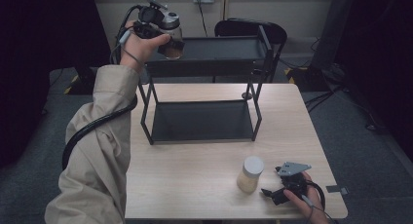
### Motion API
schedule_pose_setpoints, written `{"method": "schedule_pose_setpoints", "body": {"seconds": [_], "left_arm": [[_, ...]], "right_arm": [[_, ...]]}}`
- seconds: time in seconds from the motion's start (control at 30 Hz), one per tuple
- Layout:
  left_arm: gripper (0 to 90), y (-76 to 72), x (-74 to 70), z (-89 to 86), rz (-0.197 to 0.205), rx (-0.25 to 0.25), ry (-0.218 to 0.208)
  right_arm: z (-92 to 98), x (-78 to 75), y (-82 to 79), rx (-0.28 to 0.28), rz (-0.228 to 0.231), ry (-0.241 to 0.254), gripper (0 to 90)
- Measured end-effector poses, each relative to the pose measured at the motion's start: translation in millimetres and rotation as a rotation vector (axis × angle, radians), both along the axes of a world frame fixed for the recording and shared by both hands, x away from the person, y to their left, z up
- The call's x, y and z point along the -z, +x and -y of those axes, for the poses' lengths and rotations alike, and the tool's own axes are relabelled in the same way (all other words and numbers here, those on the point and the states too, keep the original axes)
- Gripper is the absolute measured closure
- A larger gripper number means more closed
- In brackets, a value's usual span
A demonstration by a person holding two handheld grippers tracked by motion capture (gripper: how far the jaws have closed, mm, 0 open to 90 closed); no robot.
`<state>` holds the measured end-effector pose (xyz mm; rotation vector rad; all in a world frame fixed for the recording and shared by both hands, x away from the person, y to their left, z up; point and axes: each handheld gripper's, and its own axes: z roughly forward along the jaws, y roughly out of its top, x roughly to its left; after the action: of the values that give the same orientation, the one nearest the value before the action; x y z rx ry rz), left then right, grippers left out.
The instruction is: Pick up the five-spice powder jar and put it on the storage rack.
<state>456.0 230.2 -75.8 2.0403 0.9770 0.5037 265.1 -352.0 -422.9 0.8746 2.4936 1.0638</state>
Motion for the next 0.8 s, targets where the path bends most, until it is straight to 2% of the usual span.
{"method": "schedule_pose_setpoints", "body": {"seconds": [0.07,0.27,0.37,0.6,0.8], "left_arm": [[30.3,3.4,1.8,0.3,-0.002,-0.005,-0.007],[30.3,11.7,7.6,4.9,-0.006,-0.016,0.008],[30.3,15.6,12.8,6.1,-0.012,-0.019,-0.002],[30.3,18.7,17.0,8.3,-0.014,-0.019,0.005],[30.2,17.9,20.0,6.9,-0.008,-0.025,-0.009]], "right_arm": [[0.0,0.0,0.0,0.000,0.000,0.000,0.0],[0.0,0.0,0.0,0.000,0.000,0.000,0.0],[0.0,0.0,0.0,0.000,0.000,0.000,0.0],[0.0,0.0,0.0,0.000,0.000,0.000,0.0],[0.0,0.0,0.0,0.000,0.000,0.000,0.0]]}}
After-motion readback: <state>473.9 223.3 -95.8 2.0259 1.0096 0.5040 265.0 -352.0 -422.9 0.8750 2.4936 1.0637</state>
